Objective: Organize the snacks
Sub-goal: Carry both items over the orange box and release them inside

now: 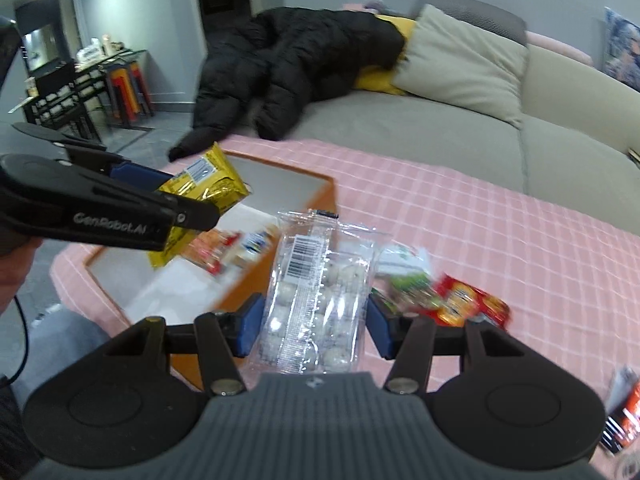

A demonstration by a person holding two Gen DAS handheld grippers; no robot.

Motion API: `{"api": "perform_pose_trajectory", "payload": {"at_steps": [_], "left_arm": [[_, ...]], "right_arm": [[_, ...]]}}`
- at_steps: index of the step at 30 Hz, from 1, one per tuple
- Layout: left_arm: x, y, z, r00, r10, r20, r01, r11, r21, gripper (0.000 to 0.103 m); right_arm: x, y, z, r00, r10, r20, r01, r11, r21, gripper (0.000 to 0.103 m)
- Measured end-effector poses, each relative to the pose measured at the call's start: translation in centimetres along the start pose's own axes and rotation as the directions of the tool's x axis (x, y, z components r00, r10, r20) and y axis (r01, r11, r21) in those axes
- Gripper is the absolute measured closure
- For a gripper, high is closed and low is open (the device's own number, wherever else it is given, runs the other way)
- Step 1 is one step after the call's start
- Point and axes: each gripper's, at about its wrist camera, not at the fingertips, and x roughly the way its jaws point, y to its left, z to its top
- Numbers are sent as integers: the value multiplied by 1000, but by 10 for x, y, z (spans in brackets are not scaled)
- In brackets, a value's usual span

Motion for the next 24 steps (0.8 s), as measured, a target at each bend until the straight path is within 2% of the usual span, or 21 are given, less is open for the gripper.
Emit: {"api": "perform_pose_trajectory", "payload": {"at_steps": [7, 13, 20, 24], "left_arm": [[10, 46, -3, 998, 43, -45, -45, 998, -36, 44], [36, 73, -14, 989, 60, -136, -66, 997, -40, 44], [73, 89, -30, 965, 51, -257, -61, 998, -30, 44], [93, 93, -38, 948, 31, -317, -37, 999, -15, 44]], "right_arm": [[38, 39, 28, 996, 87, -37, -89, 995, -51, 50], [82, 65, 34, 987, 103, -119, -116, 987, -107, 50], [132, 86, 30, 967, 97, -236, -142, 973, -180, 50], [153, 97, 28, 961, 75, -267, -144, 957, -253, 51]]}}
